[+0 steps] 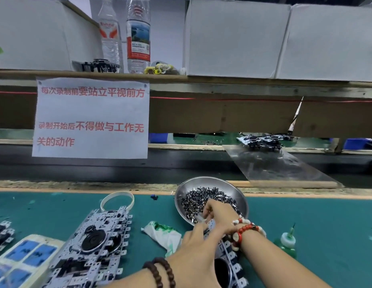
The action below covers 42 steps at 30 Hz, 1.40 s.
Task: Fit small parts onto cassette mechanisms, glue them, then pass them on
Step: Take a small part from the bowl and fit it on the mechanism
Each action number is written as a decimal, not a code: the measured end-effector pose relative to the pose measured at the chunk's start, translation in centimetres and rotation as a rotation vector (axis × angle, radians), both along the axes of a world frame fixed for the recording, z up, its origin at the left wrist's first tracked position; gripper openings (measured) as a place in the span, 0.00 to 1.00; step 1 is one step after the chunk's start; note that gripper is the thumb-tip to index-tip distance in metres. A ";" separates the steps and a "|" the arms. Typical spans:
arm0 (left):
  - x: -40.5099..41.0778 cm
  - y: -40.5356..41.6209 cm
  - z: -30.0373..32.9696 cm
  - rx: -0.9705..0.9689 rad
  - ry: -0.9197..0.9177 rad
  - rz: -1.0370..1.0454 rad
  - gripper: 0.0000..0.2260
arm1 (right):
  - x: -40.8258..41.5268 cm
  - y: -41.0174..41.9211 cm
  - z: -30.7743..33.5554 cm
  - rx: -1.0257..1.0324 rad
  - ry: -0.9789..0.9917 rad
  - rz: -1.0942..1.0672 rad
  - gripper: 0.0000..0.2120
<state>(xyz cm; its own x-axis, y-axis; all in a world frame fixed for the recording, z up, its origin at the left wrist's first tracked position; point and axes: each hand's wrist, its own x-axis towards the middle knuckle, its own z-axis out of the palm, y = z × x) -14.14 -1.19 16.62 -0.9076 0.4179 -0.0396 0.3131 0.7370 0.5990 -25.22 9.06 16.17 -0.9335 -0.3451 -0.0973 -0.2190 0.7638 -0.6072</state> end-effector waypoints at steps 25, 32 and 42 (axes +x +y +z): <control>0.2 3.3 -1.4 -0.460 -0.141 0.108 0.57 | 2.2 2.9 0.7 -0.036 0.153 -0.258 0.04; -0.1 2.9 -1.5 -0.404 -0.089 0.160 0.56 | 2.4 3.1 0.1 -0.098 0.222 -0.245 0.02; 0.7 2.2 -1.8 -0.288 -0.118 0.138 0.59 | 2.6 3.1 -0.3 -0.145 0.248 -0.256 0.03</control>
